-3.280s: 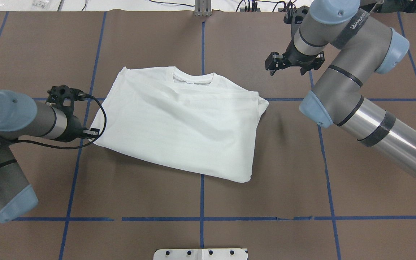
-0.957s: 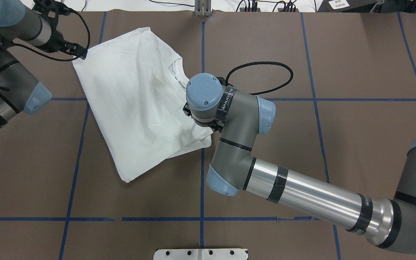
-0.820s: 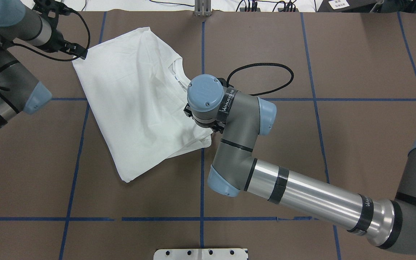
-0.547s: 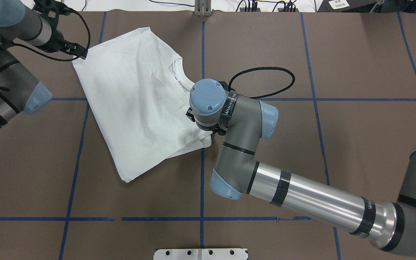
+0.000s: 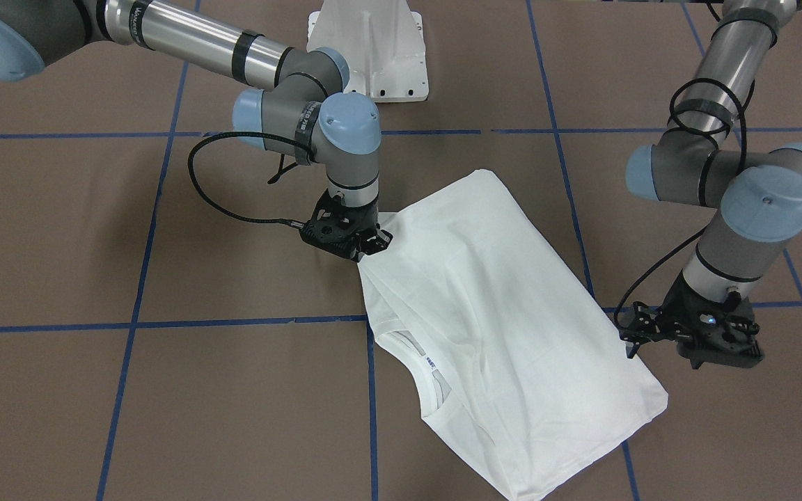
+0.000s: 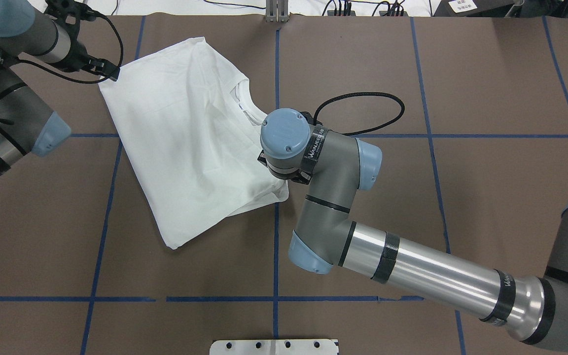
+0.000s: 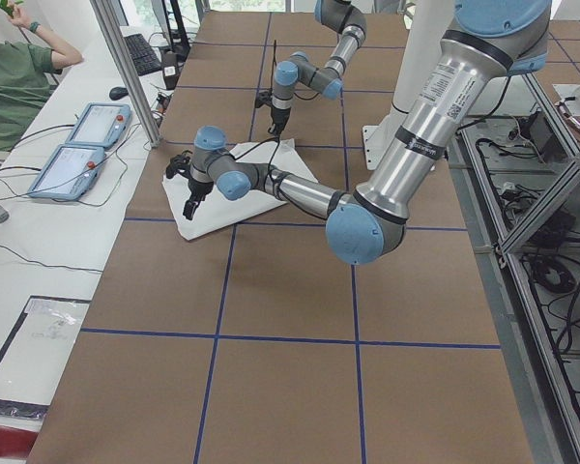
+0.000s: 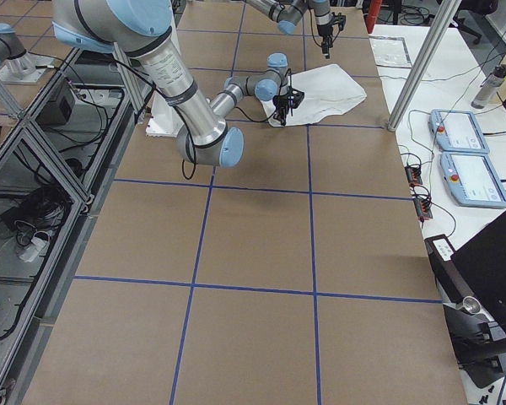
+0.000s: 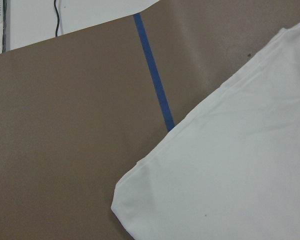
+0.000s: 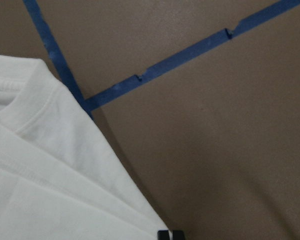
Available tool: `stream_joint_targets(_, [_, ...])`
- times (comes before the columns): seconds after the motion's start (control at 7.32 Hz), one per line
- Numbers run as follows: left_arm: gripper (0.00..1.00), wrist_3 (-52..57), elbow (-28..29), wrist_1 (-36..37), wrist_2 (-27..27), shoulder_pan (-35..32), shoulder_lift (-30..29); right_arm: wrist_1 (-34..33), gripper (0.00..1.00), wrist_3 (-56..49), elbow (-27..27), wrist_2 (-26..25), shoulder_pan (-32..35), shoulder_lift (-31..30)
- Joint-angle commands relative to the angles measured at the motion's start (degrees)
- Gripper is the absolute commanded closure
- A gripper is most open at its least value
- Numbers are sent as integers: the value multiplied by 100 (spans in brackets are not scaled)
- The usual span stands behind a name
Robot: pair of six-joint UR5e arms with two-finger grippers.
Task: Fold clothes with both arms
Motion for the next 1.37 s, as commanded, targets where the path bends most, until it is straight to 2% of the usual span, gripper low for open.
stream_joint_targets(0.0, [0,-47,-6,-9,0,20,48,-556,100,-3,567,48,-1,20])
stream_joint_targets(0.27, [0,-82,3,-122,0,29,92,-736,100,23,790,-4,-1,-145])
stream_joint_targets(0.55, [0,-91,3,-132,0,38,110,-736,100,50,1227,-39,-105,-575])
stream_joint_targets(0.68, [0,-91,3,-132,0,38,110,-736,100,50,1430,-231,-210,-751])
stream_joint_targets(0.82, [0,-91,-6,-132,0,38,102,-736,31,6,1440,-259,-281,-735])
stream_joint_targets(0.96, [0,-91,-6,-132,0,38,101,-736,0,6,1432,-285,-386,-657])
stream_joint_targets(1.23, [0,-91,-6,-132,0,38,110,-727,0,276,1432,-285,-457,-647])
